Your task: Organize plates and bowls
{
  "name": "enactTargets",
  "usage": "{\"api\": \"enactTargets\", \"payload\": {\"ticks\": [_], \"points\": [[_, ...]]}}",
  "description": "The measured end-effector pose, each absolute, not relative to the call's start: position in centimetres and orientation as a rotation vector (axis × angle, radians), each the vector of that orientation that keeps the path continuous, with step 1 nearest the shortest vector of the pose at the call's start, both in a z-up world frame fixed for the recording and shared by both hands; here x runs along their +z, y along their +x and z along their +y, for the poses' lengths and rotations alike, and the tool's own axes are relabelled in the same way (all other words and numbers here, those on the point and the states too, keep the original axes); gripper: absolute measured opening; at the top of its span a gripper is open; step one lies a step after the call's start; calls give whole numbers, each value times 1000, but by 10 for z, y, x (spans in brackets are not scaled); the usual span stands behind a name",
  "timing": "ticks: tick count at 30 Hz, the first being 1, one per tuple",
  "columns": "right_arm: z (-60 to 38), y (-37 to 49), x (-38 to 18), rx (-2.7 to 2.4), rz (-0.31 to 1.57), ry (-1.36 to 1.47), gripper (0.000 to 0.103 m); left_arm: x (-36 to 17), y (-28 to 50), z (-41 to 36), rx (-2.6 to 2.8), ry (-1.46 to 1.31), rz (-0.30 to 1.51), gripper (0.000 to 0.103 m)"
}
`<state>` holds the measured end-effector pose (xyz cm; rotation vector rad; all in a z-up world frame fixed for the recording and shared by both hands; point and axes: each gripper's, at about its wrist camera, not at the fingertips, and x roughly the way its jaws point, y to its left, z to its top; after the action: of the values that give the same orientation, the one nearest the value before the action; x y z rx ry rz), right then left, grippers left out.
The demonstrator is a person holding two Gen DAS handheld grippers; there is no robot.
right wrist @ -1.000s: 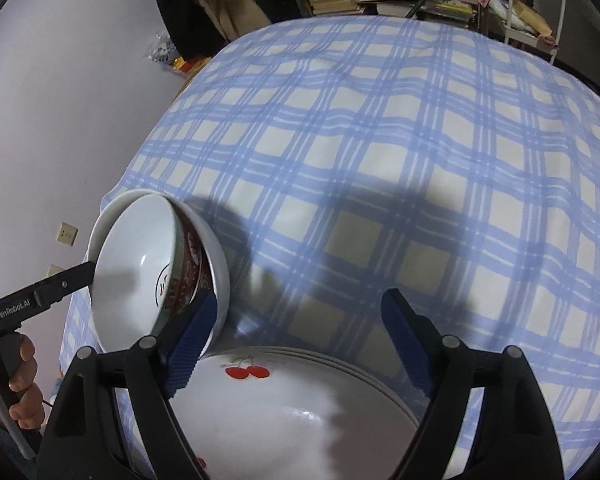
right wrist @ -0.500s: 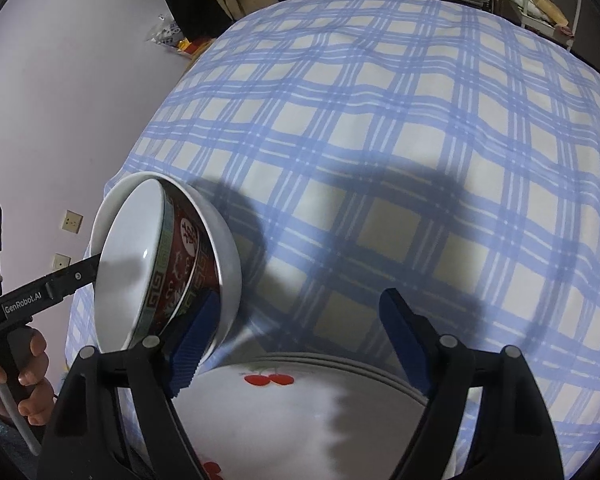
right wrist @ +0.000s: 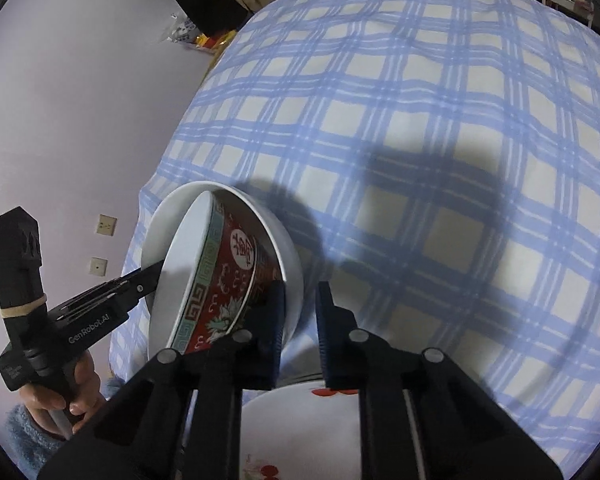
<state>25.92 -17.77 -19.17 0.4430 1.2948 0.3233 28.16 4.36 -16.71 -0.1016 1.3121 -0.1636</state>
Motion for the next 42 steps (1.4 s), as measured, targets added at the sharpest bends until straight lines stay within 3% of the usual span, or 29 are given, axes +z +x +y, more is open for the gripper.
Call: {"api": "enactTargets", "payload": {"ticks": [2, 6, 42], "points": [[-170, 259, -190, 305, 1296, 402, 14, -170, 282, 42, -174, -103, 1317, 7], [-159, 261, -190, 276, 1312, 372, 9, -173, 282, 34, -143, -67, 1328, 4], [-162, 256, -197, 217, 1318, 456, 10, -170, 272, 35, -95, -138, 1279, 5]]}}
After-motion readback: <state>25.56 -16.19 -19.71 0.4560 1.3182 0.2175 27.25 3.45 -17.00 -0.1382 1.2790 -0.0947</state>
